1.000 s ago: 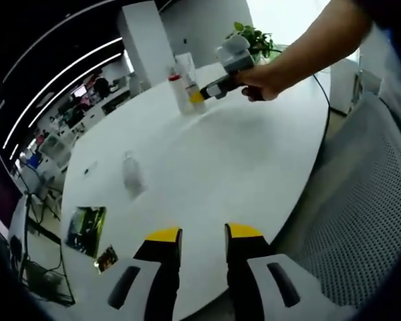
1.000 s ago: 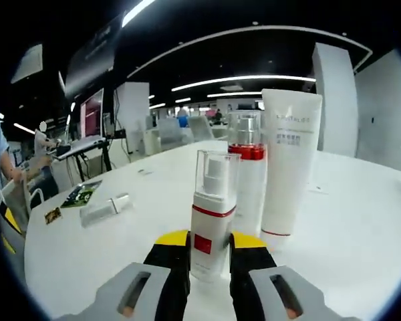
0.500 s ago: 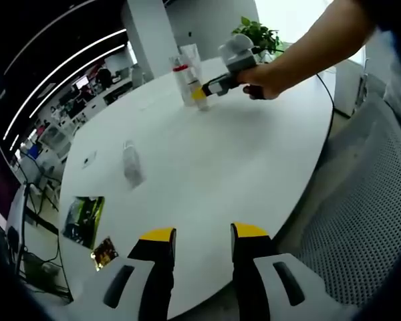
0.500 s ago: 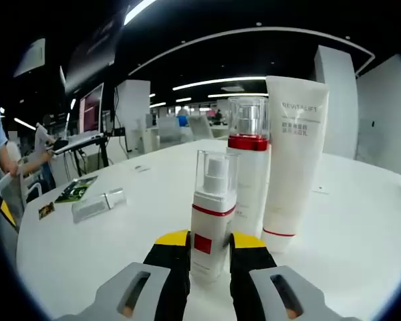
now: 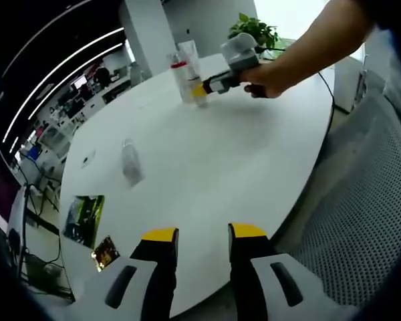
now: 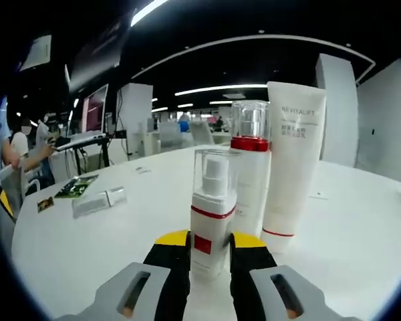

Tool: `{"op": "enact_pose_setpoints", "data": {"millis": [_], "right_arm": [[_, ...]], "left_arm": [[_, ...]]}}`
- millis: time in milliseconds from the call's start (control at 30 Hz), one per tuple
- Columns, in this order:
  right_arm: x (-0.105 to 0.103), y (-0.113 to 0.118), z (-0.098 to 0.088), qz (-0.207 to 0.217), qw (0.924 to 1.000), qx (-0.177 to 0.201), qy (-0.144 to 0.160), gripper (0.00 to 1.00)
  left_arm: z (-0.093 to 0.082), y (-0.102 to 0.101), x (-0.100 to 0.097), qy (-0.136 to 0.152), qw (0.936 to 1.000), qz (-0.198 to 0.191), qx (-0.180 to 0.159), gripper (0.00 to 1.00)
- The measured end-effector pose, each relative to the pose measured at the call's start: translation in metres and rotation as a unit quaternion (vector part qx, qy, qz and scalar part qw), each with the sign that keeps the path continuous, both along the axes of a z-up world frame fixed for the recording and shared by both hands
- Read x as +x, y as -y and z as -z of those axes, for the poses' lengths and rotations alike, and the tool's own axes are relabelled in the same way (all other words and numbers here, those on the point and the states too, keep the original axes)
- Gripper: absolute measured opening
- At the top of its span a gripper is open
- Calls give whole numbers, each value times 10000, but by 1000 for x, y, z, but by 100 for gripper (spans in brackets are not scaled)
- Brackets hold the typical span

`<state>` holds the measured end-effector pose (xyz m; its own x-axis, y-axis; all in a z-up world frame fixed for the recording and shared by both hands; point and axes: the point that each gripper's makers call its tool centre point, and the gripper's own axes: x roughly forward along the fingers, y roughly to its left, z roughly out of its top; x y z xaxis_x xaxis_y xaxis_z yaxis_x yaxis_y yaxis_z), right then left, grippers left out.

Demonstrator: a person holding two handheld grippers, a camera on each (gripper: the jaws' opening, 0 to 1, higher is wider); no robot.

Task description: Arrange the skincare products in the storage area until every visible bottle or jar stands upright without overlapping.

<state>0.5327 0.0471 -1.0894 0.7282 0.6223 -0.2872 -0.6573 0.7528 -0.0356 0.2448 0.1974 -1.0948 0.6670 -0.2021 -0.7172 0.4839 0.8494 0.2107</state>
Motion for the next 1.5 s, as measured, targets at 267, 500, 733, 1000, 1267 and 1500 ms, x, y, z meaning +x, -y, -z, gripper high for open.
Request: {"op": "enact_pose_setpoints", "data": {"millis": [267, 500, 733, 1000, 1267, 1500], "right_arm": [[-2, 1, 0, 27, 9997, -232, 114, 14], [10, 1, 2, 182, 9996, -211, 16, 14], [23, 1, 3, 330, 9987, -381, -32, 14], [29, -3, 3, 322, 9979, -547, -119, 15], [30, 1, 0, 435, 9980, -421, -199, 16], [28, 3, -1, 519, 9975, -381, -299, 17]], "left_arm": [[0, 0, -1, -13, 10000, 12, 37, 24], [-1, 1, 0, 33, 10000, 51, 44, 23], [0, 1, -1, 14, 9999, 73, 71, 22], [-1, 0, 0, 25, 10000, 46, 53, 22], [-1, 0, 0, 48, 9999, 54, 70, 21], [-2, 0, 0, 68, 9999, 72, 91, 20]]}}
